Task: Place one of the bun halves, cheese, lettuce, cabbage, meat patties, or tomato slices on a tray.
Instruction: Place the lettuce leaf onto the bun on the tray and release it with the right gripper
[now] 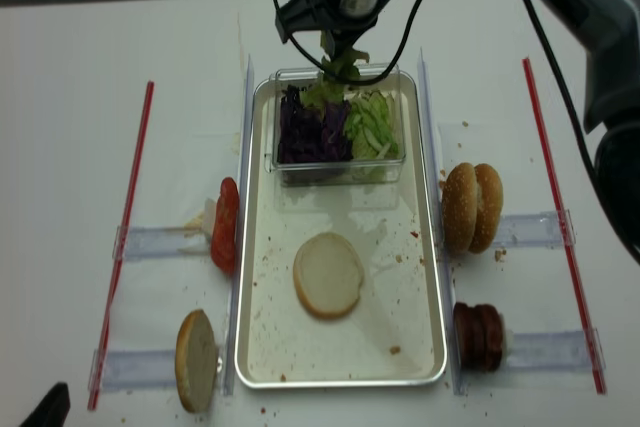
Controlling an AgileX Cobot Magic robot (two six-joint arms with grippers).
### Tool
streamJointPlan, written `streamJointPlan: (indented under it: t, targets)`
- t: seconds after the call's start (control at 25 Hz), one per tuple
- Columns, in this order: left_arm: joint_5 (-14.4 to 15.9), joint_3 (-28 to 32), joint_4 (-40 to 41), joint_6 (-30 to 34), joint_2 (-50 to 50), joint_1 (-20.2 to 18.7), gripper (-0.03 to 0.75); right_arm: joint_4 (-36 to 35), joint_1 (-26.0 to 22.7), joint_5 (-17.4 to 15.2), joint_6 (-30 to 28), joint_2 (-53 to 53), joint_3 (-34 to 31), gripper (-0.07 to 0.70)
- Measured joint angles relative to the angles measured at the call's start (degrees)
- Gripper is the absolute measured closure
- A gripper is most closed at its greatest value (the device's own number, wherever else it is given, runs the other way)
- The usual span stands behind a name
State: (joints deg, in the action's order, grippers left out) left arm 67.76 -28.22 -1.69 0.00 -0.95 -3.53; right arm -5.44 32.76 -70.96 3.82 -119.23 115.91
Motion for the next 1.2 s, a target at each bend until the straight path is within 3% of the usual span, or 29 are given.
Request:
streamJointPlan:
  t: [0.2, 0.88, 1.2]
  targets:
    - [0.0, 0.0, 0.0, 0.0, 0.0, 0.0, 0.153, 0.1, 1.5, -0.11, 0.2, 2.54, -1.3, 0.561]
    - [0.0, 0.0, 0.0, 0.0, 0.0, 0.0, 0.153, -0.57, 11.48, -0.13, 0.46, 15.48, -22.5, 0.561]
    - [0.0, 0.0, 0.0, 0.0, 0.0, 0.0, 0.153, -2.23, 14.2, -0.01, 1.28, 16.09, -25.58, 0.561]
